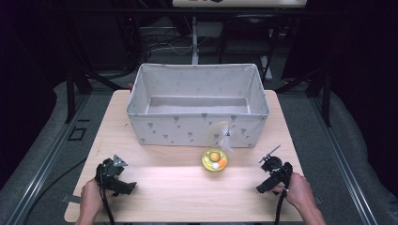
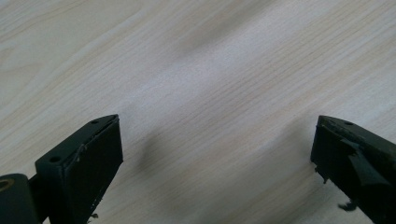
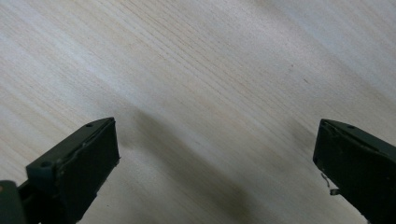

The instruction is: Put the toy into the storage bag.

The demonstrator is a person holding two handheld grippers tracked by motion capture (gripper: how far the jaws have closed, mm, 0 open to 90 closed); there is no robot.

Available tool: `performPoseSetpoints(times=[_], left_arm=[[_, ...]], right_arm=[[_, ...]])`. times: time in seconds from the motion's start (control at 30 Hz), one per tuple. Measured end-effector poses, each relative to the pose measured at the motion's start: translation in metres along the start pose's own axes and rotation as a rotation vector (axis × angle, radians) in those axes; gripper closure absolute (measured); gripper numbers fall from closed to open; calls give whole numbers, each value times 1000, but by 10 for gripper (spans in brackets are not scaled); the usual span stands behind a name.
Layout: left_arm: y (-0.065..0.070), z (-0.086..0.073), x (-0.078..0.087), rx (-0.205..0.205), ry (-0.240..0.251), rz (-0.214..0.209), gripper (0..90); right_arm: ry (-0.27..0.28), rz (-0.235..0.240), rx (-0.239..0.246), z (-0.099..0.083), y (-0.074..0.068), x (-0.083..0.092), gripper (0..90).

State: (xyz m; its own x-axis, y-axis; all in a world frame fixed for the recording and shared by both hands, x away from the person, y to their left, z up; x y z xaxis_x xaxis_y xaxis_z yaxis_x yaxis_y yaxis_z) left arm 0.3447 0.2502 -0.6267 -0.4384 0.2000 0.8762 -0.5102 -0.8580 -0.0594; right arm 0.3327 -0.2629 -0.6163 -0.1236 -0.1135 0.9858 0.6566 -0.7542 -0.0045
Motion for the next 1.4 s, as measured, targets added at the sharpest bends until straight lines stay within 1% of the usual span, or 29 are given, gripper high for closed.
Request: performPoseSetpoints(times=[0.07, 0.1, 0.13, 0.2, 0.23, 0.27, 0.3, 0.33, 0.4, 0.43, 0.5, 0.53, 0.6, 0.67, 0.7, 0.73, 0.77, 0.8, 0.83, 0.93, 1.0, 1.03, 1.13, 1.17, 1.2, 1.3, 1.33, 1.37, 1.4], left_arm=[[1, 1, 0, -6, 3, -7, 25], [2, 0, 0, -5, 3, -12, 25], [2, 0, -1, -7, 2, -12, 25], [2, 0, -1, -5, 1, -15, 24], [2, 0, -2, -1, 2, -17, 23], [2, 0, -2, -1, 4, -18, 22], [2, 0, -2, -3, 6, -17, 20], [1, 0, -2, -2, 8, -20, 20], [1, -1, -1, 2, 7, -18, 18], [1, -1, -1, 4, 7, -17, 18], [1, -2, 0, 4, 12, -11, 18], [1, -2, 0, 8, 12, -12, 17], [0, -2, 1, 2, 12, -8, 17], [0, -2, 1, 8, 16, -13, 16], [-1, -1, 2, 5, 20, -10, 14], [-1, -1, 2, 5, 20, -10, 13], [0, -1, 2, 12, 22, -13, 13], [0, -1, 2, 10, 16, -17, 12], [0, -1, 2, 10, 16, -17, 11], [1, -2, 2, -7, 13, -19, 9], [2, -1, 2, -9, 16, -21, 9], [2, -1, 2, -10, 15, -23, 8], [3, -1, 1, -14, 18, -24, 6], [3, -1, 1, -14, 20, -25, 5], [3, -1, 1, -14, 20, -25, 4], [3, -1, 2, -14, 20, -26, 3], [3, -1, 2, -15, 18, -24, 3], [3, -2, 2, -17, 18, -24, 3], [3, -1, 2, -16, 17, -27, 3]], right_arm=[[15, -3, -10, 1, -1, 0, 0], [33, 11, -21, 2, -3, 0, 0], [9, 4, 4, 1, -2, 3, 0], [21, 7, -3, 2, -4, 3, 0], [8, 11, 18, 3, -6, 5, 0], [35, 14, 3, 5, -9, 4, 0], [37, 21, 10, 6, -10, 5, 0], [32, 17, 17, 7, -12, 7, 0], [44, 24, 29, 11, -15, 11, 0], [62, 30, 25, 13, -17, 13, 0], [75, 42, 38, 16, -21, 18, 0], [93, 42, 29, 17, -23, 21, 0], [106, 57, 46, 21, -26, 26, 0], [118, 58, 44, 22, -28, 29, 0], [134, 83, 50, 25, -31, 34, 0], [130, 84, 61, 26, -31, 37, 0], [141, 102, 58, 27, -34, 40, 0], [135, 100, 73, 29, -34, 43, 0], [145, 93, 74, 31, -35, 45, 0], [159, 123, 100, 42, -38, 57, 0], [178, 131, 113, 50, -41, 65, 0], [179, 125, 123, 54, -41, 69, 0], [201, 143, 143, 66, -45, 81, 0], [201, 137, 155, 69, -45, 84, 0], [201, 137, 155, 69, -45, 84, 0], [216, 147, 167, 79, -49, 92, 0], [213, 145, 182, 83, -49, 96, 0], [226, 147, 182, 87, -51, 99, 0], [227, 151, 194, 91, -51, 103, 0]])
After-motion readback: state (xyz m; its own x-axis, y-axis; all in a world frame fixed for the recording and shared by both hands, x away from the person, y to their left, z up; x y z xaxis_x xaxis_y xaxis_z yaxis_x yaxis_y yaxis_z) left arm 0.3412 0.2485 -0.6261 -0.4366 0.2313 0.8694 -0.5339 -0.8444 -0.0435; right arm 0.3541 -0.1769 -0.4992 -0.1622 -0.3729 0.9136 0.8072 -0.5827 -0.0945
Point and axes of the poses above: each handheld gripper's, and its own axes: x roughly backward along the jaws, z roughly out of its top, y roughly to its right, the point moved 7 cm from there along -x, roughly forward along the jaws, and after that the axes turned 5 degrees about x, right-handed, at the moved point
